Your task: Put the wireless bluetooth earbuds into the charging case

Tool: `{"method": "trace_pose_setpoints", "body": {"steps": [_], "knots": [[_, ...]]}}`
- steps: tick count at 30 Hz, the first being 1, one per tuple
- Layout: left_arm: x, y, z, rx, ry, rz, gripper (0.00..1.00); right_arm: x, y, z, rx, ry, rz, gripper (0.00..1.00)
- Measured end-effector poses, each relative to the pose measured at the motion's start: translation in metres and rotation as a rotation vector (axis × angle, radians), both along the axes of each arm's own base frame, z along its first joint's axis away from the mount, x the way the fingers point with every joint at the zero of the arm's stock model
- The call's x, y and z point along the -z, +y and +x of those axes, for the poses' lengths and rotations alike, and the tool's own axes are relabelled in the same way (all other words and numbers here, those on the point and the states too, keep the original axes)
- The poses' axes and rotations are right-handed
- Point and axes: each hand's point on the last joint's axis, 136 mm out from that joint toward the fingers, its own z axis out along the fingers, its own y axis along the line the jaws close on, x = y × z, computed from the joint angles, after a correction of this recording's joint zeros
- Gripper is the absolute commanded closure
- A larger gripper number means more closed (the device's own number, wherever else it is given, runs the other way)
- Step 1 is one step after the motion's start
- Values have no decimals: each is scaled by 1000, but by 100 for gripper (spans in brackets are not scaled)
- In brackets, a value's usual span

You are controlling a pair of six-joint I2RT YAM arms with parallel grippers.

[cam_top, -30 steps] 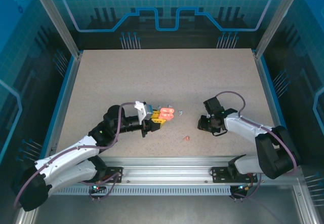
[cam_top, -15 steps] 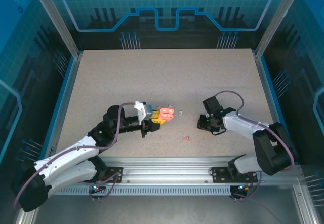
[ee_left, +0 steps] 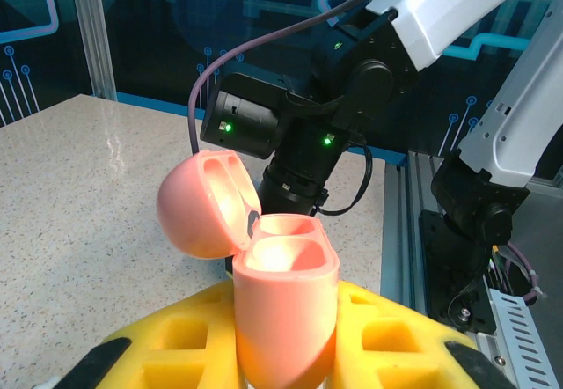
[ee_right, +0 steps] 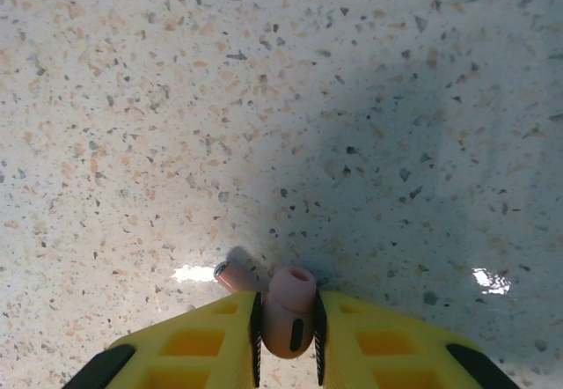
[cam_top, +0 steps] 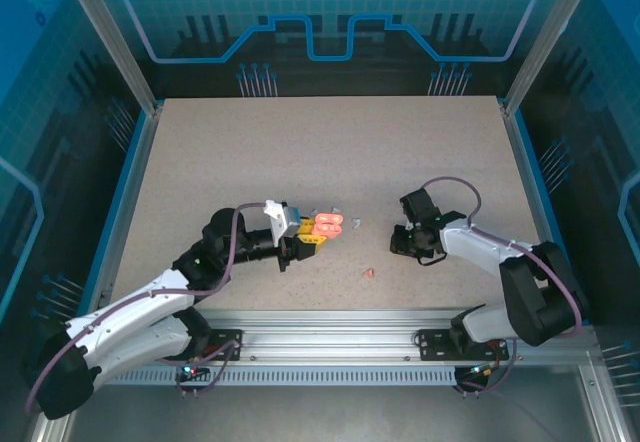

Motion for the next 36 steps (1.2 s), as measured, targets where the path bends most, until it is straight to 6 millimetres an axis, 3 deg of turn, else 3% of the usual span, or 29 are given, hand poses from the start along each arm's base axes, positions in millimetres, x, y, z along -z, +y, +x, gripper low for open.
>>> {"method": "trace_pose_setpoints", "body": {"steps": [8,16,20,27,36], "knots": [[15,0,-1,-5,62,-7,93,-31,2,11,-139,-111,-44,77],[20,-2,2,-4,93,-11,93,-107,36,19,-432,-395,-82,77],[23,-4,4,-3,100,-8,93,-142,55,13,-594,-537,-121,77],[36,-9,8,-2,160,11,93,-188,67,-2,-796,-738,-185,77],[29,-22,20,5,220,1,93,-213,85,-25,-1018,-896,-234,77]]}}
